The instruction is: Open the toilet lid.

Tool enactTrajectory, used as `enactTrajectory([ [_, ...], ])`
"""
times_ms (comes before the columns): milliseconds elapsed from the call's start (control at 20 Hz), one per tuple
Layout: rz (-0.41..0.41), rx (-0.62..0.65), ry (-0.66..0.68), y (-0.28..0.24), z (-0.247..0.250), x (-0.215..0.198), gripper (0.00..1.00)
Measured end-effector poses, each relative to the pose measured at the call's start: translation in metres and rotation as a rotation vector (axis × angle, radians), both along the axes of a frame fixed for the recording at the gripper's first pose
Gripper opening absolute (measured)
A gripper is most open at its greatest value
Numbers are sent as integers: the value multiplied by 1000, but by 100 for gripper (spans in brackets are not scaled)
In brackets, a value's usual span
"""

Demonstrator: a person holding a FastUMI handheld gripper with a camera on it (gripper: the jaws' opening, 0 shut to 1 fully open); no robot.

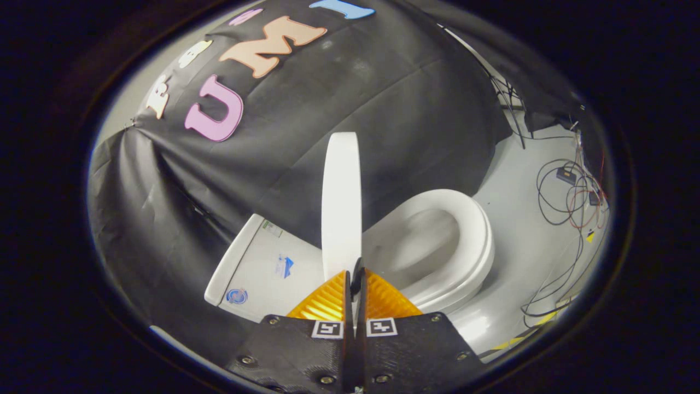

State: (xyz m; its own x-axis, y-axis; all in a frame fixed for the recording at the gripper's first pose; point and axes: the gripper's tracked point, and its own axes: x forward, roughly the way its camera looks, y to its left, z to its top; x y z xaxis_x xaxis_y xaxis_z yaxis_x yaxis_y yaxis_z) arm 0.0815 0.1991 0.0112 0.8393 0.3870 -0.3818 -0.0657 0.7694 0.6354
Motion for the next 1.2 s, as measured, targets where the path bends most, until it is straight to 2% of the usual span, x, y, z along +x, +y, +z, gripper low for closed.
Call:
enactTrajectory([
  [350, 53, -93, -77, 28, 25, -6, 2],
  [550, 57, -102, -102, 38, 32, -8, 2],
  [900, 46, -211, -167, 58, 46, -14, 1],
  [1200, 15, -318, -172, 72, 50, -16, 2],
])
